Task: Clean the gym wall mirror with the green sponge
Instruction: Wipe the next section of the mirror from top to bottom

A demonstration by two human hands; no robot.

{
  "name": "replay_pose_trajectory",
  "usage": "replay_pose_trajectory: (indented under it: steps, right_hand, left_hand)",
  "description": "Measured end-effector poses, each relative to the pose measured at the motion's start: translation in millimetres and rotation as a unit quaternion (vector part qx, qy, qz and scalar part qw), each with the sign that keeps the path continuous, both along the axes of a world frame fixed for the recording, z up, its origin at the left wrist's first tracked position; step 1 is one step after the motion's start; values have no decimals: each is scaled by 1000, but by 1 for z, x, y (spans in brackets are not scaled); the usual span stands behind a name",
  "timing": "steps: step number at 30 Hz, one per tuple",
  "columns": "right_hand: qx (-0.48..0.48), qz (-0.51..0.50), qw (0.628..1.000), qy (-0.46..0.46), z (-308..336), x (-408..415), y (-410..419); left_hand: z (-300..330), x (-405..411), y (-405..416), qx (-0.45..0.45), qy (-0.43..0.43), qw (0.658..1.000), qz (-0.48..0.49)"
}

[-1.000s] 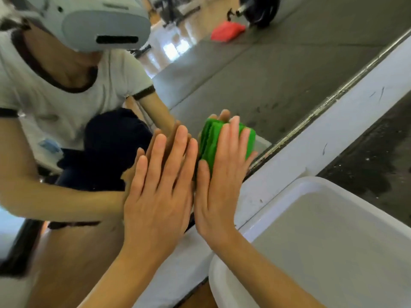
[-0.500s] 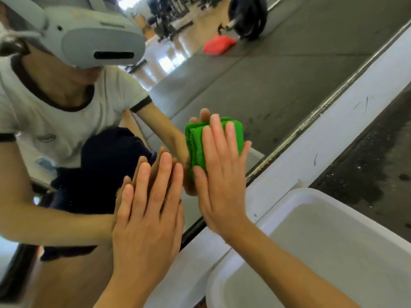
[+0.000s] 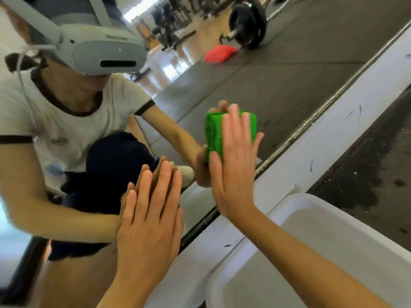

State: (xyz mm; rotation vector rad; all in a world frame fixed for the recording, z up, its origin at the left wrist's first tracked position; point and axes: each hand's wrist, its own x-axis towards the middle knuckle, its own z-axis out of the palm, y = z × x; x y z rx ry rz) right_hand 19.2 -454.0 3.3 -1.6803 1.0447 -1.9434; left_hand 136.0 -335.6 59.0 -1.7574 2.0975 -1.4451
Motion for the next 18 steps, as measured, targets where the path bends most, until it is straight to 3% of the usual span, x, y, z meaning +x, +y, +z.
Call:
replay_pose_trajectory:
  steps: [4,7,10,13,15,18]
  right_hand:
    - [153,-51,978,-133,-32,-15,-19]
    - [225,-56,951,-206,-7,-6,-13]
    - [75,14,992,-101,21,2,7]
    - [-56,36,997,35,9,-12,-4]
    - [-16,18,999,28,-14,-25,-20]
    - [108,-18,992,-65,-43,-45,-37]
  left_hand:
    - [-1,-7,2,11,46,999,-12]
    - [5,-20,-4,13,79,996,-44]
    - [28,-42,-27,0,97,992,-86]
    - [52,-63,-56,-2,101,990,-94]
    - [58,-68,-70,3,87,992,-86]
    - [56,-67,-76,2,25,998,-53]
